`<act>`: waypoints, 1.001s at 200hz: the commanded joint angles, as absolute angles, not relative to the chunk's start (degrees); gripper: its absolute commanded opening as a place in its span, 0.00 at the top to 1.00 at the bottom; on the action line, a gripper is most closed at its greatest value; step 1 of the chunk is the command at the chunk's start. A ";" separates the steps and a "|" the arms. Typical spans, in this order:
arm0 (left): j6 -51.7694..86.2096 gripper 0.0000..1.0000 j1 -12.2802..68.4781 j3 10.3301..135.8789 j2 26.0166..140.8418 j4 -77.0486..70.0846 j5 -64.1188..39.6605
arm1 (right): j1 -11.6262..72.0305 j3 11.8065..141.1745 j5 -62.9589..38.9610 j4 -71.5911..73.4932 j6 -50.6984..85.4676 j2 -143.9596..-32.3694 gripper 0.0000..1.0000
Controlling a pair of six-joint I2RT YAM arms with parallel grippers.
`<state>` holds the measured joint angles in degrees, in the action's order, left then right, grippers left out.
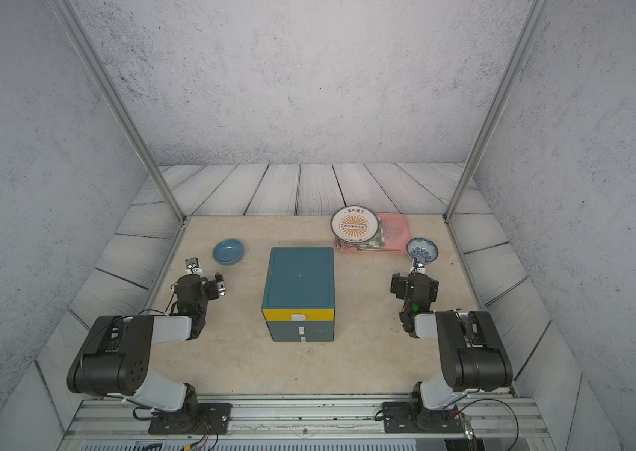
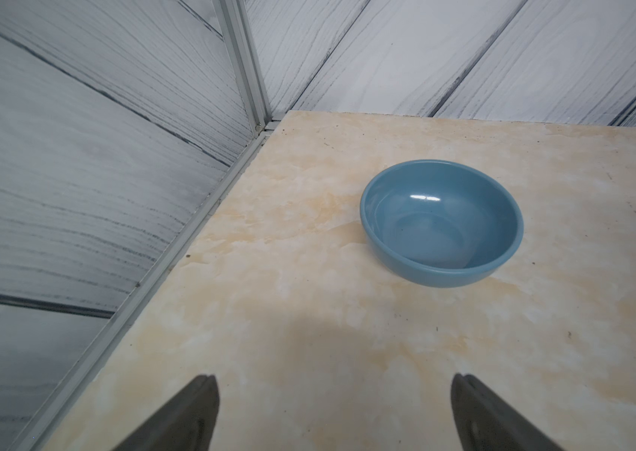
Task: Take the cookies out of the drawer
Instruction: Adjust the storage box at the center of the board.
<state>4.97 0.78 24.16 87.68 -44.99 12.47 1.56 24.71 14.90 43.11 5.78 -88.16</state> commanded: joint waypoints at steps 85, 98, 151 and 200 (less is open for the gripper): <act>4.82 0.02 0.65 24.47 87.14 -44.64 13.10 | 1.59 25.22 14.33 42.64 6.07 -87.19 0.01; 4.75 0.02 0.66 24.47 87.16 -44.59 13.10 | 1.57 25.15 14.33 42.65 6.12 -87.27 0.01; 4.50 0.02 0.65 24.35 86.90 -45.18 12.74 | 1.65 25.64 12.91 42.44 5.37 -87.21 0.01; 11.33 0.02 2.15 35.99 69.55 -14.19 17.43 | 1.14 43.58 14.98 2.01 11.19 -73.35 0.01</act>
<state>4.32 1.61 29.04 79.53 -30.28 12.64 1.52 33.52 15.07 22.87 7.46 -80.07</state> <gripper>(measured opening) 0.984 0.991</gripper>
